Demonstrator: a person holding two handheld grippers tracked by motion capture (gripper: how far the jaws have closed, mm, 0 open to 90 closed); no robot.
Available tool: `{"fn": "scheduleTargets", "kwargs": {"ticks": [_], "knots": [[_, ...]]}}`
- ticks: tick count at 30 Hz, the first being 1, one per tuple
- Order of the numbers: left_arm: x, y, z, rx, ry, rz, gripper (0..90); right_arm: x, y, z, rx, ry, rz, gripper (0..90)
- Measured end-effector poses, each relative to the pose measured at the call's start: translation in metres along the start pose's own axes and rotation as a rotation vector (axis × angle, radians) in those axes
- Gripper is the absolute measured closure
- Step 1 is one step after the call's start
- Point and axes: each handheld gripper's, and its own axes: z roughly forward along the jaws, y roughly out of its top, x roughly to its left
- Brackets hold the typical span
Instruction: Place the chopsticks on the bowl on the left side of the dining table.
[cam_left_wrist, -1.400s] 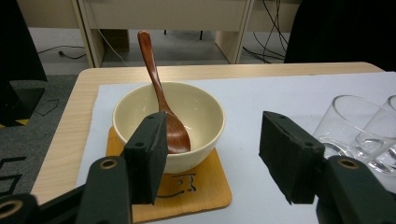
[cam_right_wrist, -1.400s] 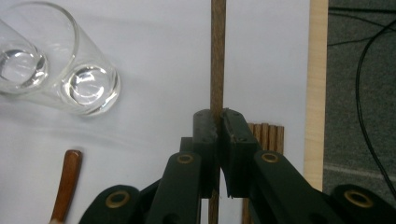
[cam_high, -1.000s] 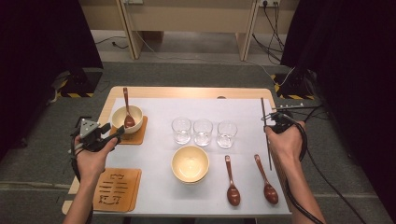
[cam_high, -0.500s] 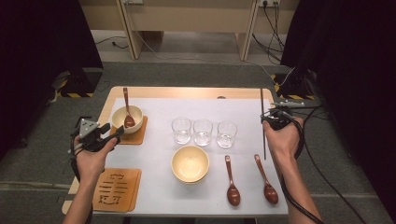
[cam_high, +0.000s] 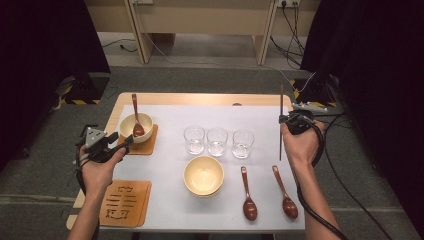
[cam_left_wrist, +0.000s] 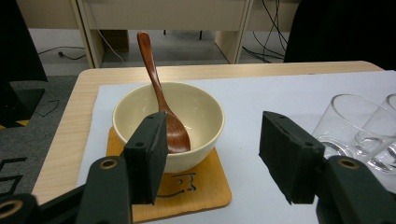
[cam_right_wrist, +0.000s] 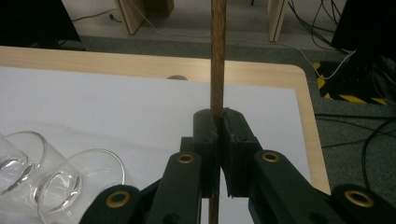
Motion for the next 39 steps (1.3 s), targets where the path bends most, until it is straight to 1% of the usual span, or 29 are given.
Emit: {"fn": "scheduleTargets", "kwargs": {"ticks": [3,4,5,7,12,25,28,30,36,39], "knots": [[0.0,0.0,0.0,0.0,0.0,0.0,41.2,0.002,0.002,0.0,-0.03,-0.001,0.0,85.3],[0.0,0.0,0.0,0.0,0.0,0.0,41.2,0.002,0.003,0.0,-0.045,-0.002,-0.007,85.3],[0.0,0.0,0.0,0.0,0.0,0.0,41.2,0.002,0.004,0.0,-0.053,-0.003,-0.002,85.3],[0.001,0.0,0.0,-0.002,0.001,0.0,41.2,0.003,0.005,0.001,-0.076,-0.006,-0.01,85.3],[0.001,0.0,0.0,-0.002,0.001,0.0,41.2,0.006,0.009,0.001,-0.109,0.002,-0.015,85.3],[0.001,0.0,-0.001,-0.003,0.002,-0.001,41.3,0.014,0.02,0.003,-0.195,-0.002,-0.039,85.3],[0.001,0.0,-0.001,-0.002,0.002,-0.001,41.2,0.015,0.022,0.004,-0.216,0.004,-0.033,85.3],[0.001,0.0,0.0,-0.002,0.002,-0.001,41.2,0.017,0.024,0.004,-0.233,-0.002,-0.044,85.3],[0.002,0.0,-0.001,-0.002,0.003,-0.001,41.3,0.021,0.026,0.008,-0.265,0.006,-0.044,85.3],[0.002,0.0,-0.001,-0.003,0.002,-0.002,41.3,0.023,0.027,0.008,-0.278,0.005,-0.052,85.3]]}}
